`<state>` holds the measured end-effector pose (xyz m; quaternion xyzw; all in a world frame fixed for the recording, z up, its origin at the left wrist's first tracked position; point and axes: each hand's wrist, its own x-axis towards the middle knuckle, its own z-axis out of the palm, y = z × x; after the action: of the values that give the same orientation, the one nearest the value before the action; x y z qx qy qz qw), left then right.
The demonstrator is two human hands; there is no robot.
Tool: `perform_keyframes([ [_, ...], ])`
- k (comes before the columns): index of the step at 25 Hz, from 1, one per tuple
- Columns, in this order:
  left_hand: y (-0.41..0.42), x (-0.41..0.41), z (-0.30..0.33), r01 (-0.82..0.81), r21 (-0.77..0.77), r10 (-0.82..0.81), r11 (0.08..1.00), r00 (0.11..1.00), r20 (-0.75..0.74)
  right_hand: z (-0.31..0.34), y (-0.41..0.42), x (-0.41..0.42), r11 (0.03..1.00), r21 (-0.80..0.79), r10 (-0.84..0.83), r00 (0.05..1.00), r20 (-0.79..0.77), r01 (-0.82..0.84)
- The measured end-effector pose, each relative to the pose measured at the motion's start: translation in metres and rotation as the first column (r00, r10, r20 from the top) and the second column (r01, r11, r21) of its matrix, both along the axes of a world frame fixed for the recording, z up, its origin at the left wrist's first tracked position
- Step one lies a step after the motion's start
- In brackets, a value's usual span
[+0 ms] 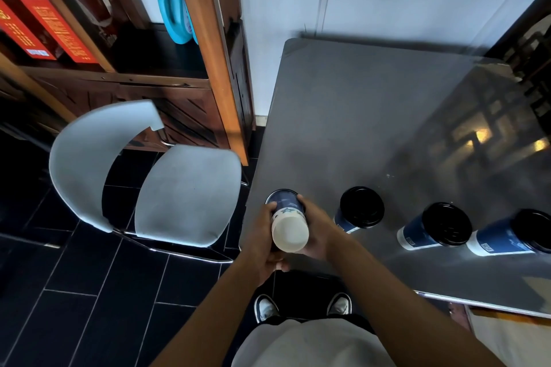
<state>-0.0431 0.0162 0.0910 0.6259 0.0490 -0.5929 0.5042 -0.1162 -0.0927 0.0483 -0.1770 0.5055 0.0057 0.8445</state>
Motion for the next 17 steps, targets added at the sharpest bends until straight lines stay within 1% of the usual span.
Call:
perform_keyframes([
  [2,-0.001,-0.001,0.001,-0.006,-0.010,0.006,1.000,1.000,-0.010,0.002,0.001,0.002,1.000,0.019,-0.018,1.000,0.012,0.018],
  [4,0.000,0.002,0.002,0.035,-0.020,-0.035,0.999,0.999,-0.020,0.003,-0.001,0.002,1.000,0.013,-0.019,1.000,0.016,0.019],
  [7,0.007,0.012,0.004,0.169,-0.014,-0.169,0.986,0.986,-0.015,0.002,-0.002,0.003,0.999,-0.010,0.033,0.999,0.024,-0.033],
  [9,0.010,0.017,0.004,0.249,0.005,-0.249,0.969,0.968,0.029,0.000,-0.002,0.005,0.994,-0.066,0.087,0.996,-0.015,-0.088],
  [10,0.011,0.018,0.003,0.261,0.009,-0.261,0.965,0.964,0.054,-0.001,-0.002,0.007,0.989,-0.097,0.108,0.993,-0.042,-0.112],
  [12,0.011,0.017,0.002,0.235,-0.025,-0.234,0.972,0.971,0.058,-0.001,-0.002,0.008,0.985,-0.117,0.121,0.991,-0.057,-0.127],
  [15,0.007,0.012,0.000,0.097,-0.139,-0.107,0.985,0.992,-0.066,-0.002,-0.001,0.007,0.992,-0.089,0.087,0.995,-0.044,-0.090],
  [17,0.005,0.008,-0.002,0.032,-0.157,-0.049,0.987,0.993,-0.104,-0.001,-0.001,0.005,0.996,-0.060,0.072,0.997,-0.012,-0.073],
])
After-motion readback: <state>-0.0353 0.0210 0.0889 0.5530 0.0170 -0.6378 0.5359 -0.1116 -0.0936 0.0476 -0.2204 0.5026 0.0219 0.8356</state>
